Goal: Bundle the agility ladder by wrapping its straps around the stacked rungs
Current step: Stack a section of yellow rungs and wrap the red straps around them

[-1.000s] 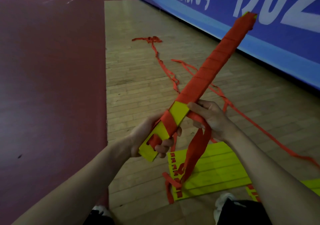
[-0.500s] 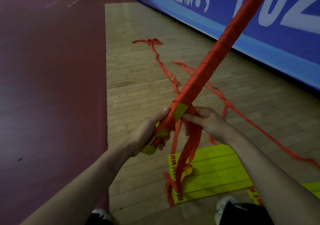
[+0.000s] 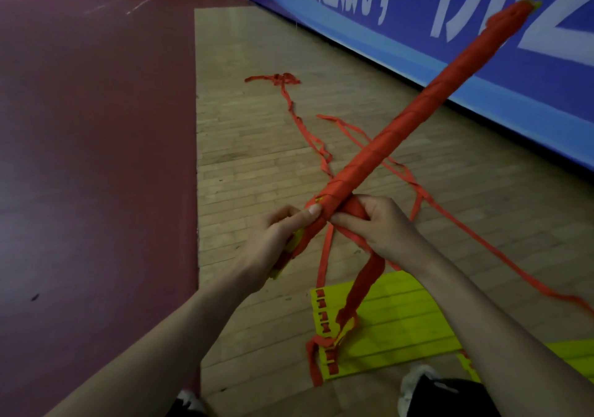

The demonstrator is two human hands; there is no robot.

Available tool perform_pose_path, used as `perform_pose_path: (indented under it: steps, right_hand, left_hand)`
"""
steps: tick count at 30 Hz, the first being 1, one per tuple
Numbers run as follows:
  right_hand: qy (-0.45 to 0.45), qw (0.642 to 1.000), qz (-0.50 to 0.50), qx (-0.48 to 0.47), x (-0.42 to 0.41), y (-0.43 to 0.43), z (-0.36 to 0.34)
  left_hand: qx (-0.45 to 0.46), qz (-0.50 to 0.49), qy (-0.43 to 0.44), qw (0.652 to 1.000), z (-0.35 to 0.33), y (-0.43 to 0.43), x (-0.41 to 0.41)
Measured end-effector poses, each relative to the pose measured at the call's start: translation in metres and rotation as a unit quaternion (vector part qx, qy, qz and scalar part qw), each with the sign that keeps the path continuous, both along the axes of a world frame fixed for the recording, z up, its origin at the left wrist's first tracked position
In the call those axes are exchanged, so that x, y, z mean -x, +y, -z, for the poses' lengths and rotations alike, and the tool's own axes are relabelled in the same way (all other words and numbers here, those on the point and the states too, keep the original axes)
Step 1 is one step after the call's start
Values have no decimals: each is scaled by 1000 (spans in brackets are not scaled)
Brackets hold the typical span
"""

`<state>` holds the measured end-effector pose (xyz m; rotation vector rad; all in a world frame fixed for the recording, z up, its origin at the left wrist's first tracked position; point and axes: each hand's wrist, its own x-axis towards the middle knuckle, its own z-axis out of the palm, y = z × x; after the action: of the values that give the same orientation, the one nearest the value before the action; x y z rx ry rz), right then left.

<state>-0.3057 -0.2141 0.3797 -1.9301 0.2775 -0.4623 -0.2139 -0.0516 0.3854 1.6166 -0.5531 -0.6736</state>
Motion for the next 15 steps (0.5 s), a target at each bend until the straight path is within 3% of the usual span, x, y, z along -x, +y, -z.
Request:
perform_pose_path:
  steps: [7,15]
  right_hand:
    - [1,1000,-21,-18,4,2,-8]
    - [24,981,-40,-187,7,11,-25]
  left_hand:
    - [22,-68,21,997,-3,-8,7]
    - [29,-93,-7,995,0,-11,9]
